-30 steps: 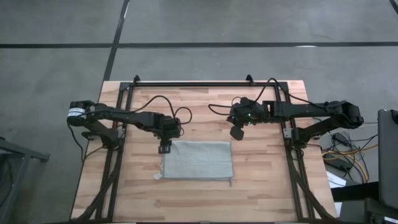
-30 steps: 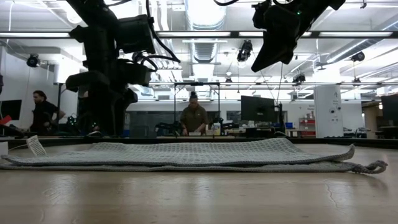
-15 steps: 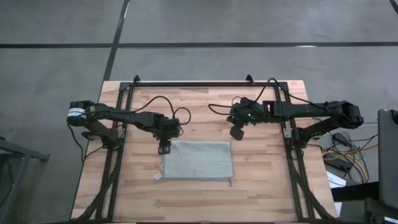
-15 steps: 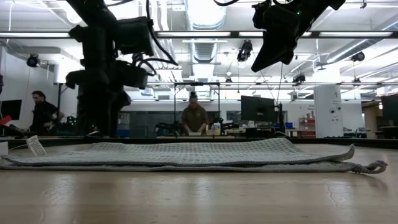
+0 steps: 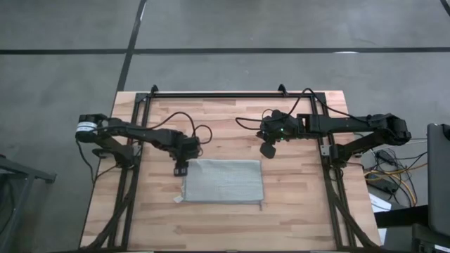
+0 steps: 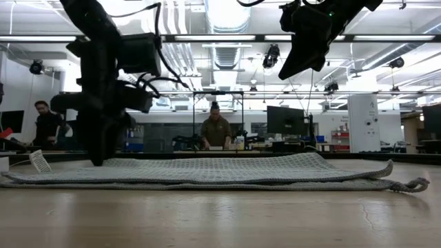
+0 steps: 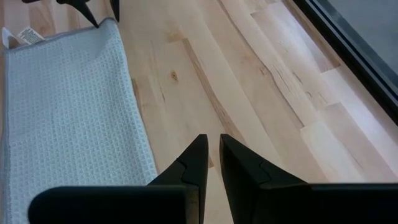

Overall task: Fold microfiber towels
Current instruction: Fold the microfiber cloth on the table

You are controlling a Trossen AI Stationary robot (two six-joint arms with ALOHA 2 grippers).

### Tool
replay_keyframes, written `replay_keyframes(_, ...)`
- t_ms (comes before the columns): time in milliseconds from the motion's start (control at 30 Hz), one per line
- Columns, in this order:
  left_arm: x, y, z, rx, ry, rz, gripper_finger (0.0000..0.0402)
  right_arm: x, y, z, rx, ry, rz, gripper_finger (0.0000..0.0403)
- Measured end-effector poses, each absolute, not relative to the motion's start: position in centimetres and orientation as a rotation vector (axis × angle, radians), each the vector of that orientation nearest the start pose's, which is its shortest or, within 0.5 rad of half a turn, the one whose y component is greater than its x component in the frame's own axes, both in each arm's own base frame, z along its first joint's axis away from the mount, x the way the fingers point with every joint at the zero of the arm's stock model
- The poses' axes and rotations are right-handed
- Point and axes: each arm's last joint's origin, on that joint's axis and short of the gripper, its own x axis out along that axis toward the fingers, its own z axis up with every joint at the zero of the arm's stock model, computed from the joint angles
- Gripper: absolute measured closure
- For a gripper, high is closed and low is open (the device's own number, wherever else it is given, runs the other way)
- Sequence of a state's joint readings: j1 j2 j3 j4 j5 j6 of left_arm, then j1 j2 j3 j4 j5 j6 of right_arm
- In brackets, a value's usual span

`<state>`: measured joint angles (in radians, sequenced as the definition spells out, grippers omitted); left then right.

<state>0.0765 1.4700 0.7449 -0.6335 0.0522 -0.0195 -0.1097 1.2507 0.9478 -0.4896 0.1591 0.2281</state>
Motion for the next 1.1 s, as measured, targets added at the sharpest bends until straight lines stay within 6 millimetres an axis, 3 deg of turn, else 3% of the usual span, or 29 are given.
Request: replay_keyframes(1100,23.75,1.57,14.98,-0.129,1.310,0.018,0.0220,25.29,-3.21,26.44,0.200,0.783,-0.335,0.0365)
